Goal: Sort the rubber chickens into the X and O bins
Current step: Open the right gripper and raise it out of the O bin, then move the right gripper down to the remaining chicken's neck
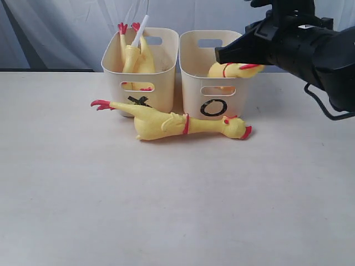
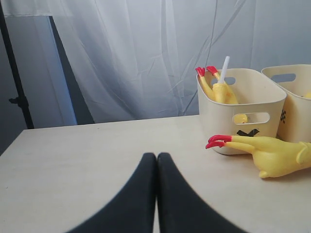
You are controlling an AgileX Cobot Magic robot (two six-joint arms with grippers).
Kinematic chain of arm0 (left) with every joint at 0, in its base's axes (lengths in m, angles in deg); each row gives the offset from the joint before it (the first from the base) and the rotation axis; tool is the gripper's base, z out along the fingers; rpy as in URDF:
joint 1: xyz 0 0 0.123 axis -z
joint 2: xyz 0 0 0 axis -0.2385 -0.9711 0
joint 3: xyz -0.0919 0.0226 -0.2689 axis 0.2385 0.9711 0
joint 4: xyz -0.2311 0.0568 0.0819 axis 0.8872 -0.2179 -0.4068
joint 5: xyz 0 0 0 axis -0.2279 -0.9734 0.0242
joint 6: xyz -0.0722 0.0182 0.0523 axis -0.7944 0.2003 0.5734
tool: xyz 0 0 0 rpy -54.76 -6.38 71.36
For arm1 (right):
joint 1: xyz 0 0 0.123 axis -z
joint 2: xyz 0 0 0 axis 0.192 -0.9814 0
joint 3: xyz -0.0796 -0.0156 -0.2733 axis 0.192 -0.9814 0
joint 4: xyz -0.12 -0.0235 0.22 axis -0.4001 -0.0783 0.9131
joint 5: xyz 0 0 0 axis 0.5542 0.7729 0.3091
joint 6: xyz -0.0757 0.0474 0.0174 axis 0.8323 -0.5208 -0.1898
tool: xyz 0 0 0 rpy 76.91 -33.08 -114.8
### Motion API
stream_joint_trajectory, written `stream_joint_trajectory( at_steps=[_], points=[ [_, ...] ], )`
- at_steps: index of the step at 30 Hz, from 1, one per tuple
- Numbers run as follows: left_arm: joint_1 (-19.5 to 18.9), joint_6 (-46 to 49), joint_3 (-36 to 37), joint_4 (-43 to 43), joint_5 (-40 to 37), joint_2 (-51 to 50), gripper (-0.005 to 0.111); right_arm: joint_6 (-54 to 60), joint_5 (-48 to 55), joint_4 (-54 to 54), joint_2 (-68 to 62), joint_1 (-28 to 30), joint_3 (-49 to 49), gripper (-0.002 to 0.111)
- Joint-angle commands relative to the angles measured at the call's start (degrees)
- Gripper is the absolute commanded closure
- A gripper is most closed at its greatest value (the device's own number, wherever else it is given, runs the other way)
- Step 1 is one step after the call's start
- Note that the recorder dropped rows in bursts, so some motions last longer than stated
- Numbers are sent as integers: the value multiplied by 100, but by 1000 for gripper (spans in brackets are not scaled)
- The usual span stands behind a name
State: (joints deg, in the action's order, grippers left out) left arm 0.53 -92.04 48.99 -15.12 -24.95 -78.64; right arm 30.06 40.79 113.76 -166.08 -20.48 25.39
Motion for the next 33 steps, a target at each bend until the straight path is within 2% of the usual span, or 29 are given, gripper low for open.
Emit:
stream_joint_trajectory(
  at_steps=[1, 14, 21, 28, 33],
  points=[
    [3, -39, 32, 24, 13, 23, 107, 87, -368, 17, -9, 23, 30, 109],
    [3, -39, 32, 24, 13, 23, 107, 87, -27, -41, 135, 12, 30, 109],
    [3, -39, 32, 24, 13, 23, 107, 87, 1606, -1293, 484, 12, 30, 109],
    [3, -39, 32, 24, 13, 23, 107, 98, 3342, -2007, 507, 12, 30, 109],
    [3, -39, 32, 36, 14, 23, 107, 98, 3882, -2903, 198, 12, 30, 109]
  ],
)
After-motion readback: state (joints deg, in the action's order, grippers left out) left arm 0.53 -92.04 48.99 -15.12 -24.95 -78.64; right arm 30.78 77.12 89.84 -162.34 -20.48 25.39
